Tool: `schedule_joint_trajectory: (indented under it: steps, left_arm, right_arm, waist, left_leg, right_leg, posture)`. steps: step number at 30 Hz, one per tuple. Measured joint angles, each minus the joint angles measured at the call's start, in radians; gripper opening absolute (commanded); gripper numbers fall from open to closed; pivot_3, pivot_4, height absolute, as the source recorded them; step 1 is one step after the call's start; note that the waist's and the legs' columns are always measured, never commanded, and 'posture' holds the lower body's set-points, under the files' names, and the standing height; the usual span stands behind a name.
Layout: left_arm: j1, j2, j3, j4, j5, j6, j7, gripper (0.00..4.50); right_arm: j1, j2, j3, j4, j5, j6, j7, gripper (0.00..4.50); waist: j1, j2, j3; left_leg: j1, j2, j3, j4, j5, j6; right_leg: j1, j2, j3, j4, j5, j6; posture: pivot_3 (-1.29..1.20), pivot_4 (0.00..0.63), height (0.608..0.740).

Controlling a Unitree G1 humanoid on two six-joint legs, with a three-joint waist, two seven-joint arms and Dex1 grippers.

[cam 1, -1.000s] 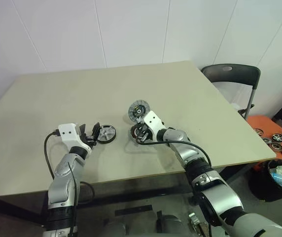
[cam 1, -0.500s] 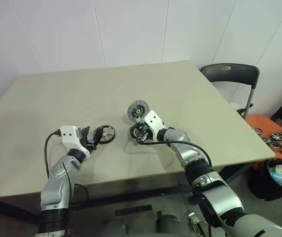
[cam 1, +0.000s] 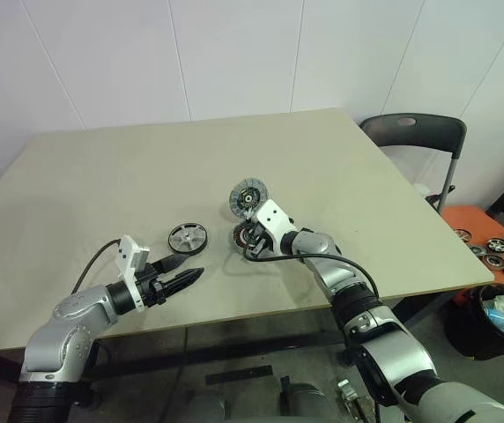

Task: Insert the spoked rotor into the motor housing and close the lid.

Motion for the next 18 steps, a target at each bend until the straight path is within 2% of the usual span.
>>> schedule_joint_trajectory:
  steps: [6, 18]
  left_arm:
    - [-0.022, -0.001, -0.006, 0.001, 0.001, 0.002, -0.023, 3.25]
    - [-0.066, -0.006, -0.021, 0.062, 0.005, -0.012, -0.024, 3.25]
  right_arm:
    - [-0.022, 0.025, -0.045, -0.050, 0.051, 0.211, -0.011, 0.02]
    - [-0.028, -0.006, 0.025, -0.083, 0.004, 0.230, -0.013, 0.02]
  waist:
    - [0.003, 0.000, -0.001]
    - [0.004, -0.001, -0.002]
  left_leg:
    - [0.001, 0.000, 0.000, 0.002, 0.000, 0.000]
    - [0.002, 0.000, 0.000, 0.002, 0.000, 0.000]
  right_leg:
    - [0.002, 0.000, 0.000, 0.000, -0.001, -0.002]
    - [0.002, 0.000, 0.000, 0.000, -0.001, -0.001]
  posture:
    - [0.00, 0.000, 0.740]
    - [0.00, 0.000, 0.740]
